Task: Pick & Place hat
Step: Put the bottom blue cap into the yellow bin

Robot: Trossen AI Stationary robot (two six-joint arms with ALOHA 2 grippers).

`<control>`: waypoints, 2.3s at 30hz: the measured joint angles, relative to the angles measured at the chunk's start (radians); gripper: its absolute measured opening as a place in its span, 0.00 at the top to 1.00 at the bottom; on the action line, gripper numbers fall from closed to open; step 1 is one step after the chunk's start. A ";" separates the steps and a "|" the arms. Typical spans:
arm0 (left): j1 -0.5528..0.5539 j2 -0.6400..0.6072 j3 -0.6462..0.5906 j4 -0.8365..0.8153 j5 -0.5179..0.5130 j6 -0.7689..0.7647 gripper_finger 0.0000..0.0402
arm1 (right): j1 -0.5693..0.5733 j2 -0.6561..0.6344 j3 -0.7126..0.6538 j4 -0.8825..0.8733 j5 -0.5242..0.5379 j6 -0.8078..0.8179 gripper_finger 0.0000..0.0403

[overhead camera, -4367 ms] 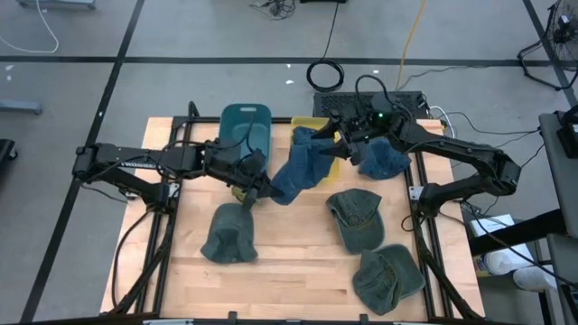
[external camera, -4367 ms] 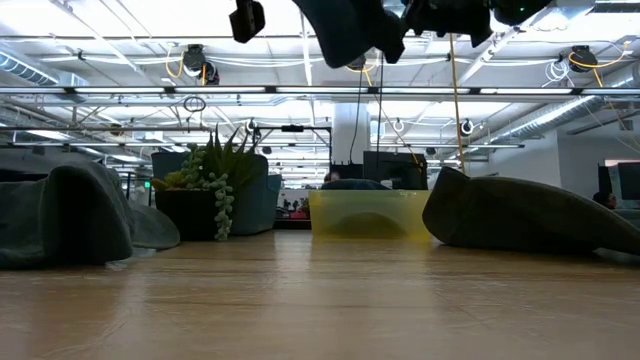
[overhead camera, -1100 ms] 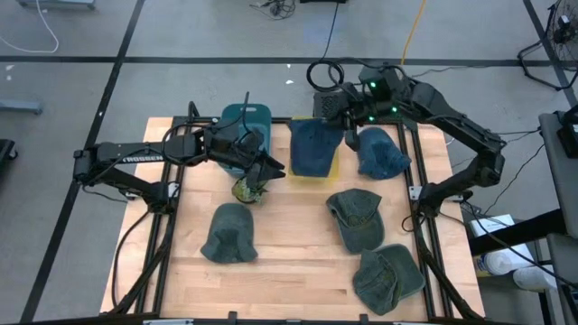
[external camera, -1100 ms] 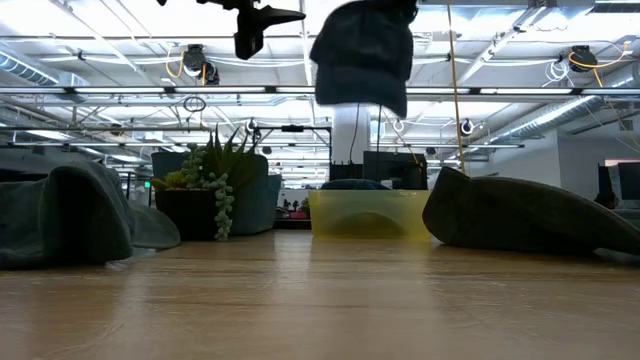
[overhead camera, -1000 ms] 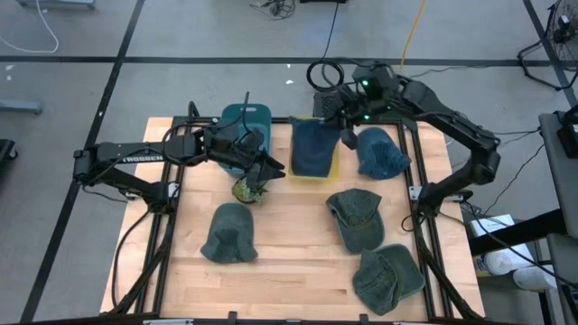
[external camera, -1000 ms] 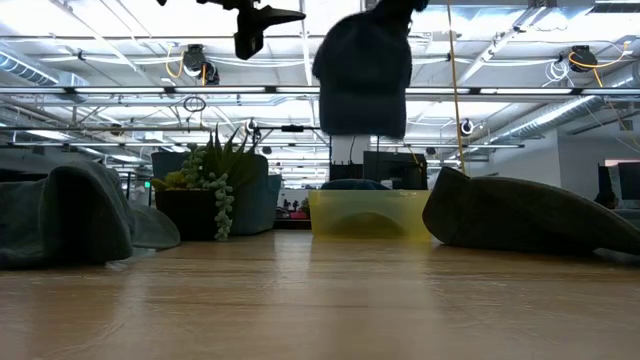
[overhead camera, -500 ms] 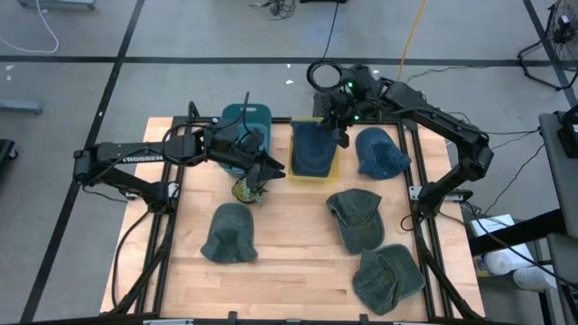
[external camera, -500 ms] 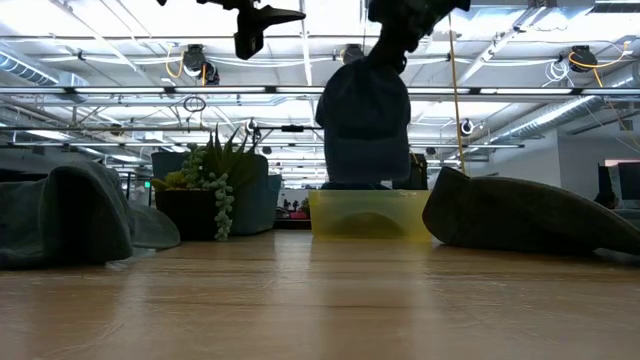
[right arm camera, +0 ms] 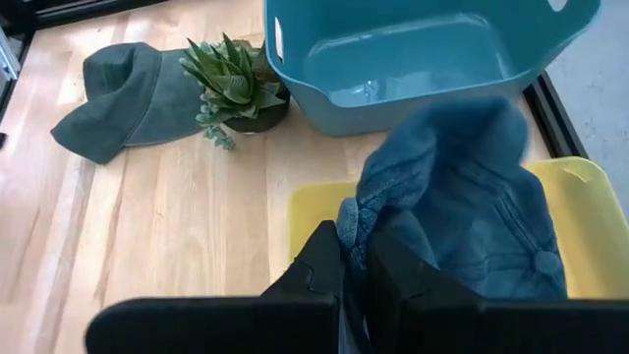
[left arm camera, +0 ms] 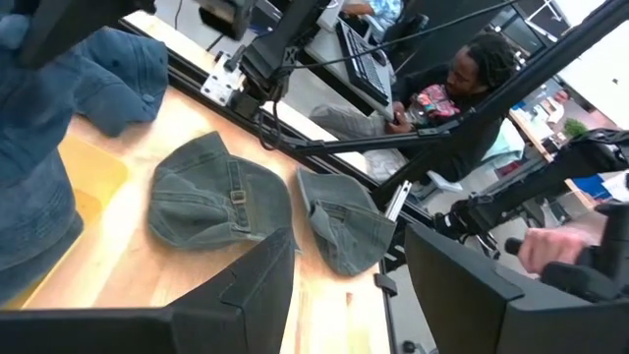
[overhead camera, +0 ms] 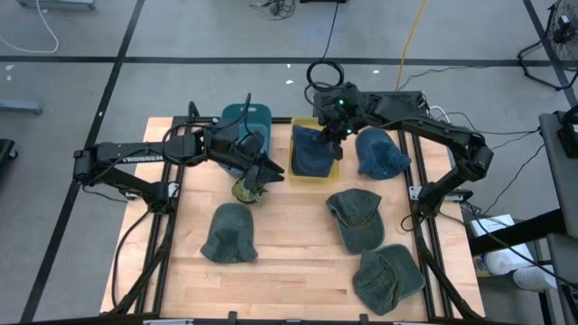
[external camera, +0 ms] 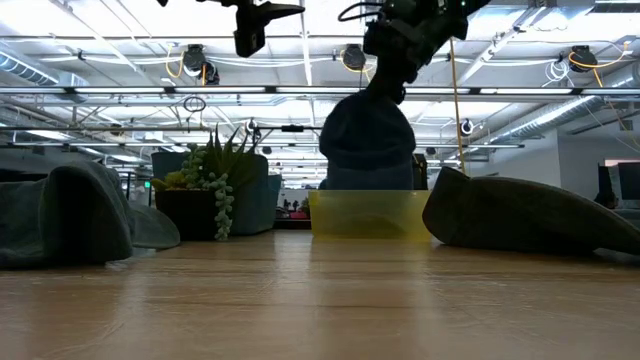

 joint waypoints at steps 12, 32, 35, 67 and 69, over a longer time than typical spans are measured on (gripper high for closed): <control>0.000 0.000 0.000 0.000 0.006 0.004 0.50 | -0.045 0.000 -0.212 0.278 -0.011 -0.059 0.99; 0.000 0.000 0.000 0.027 -0.024 0.008 0.50 | -0.036 0.092 -0.423 0.550 0.134 -0.206 0.99; 0.000 0.000 0.000 0.060 -0.024 0.006 0.50 | -0.016 0.139 -0.422 0.564 0.135 -0.255 0.99; 0.000 0.000 0.000 0.075 0.040 -0.006 0.50 | 0.000 0.073 -0.424 0.607 0.176 -0.314 0.39; 0.000 0.000 0.000 0.074 0.040 -0.003 0.50 | 0.000 0.047 -0.425 0.606 0.210 -0.296 0.36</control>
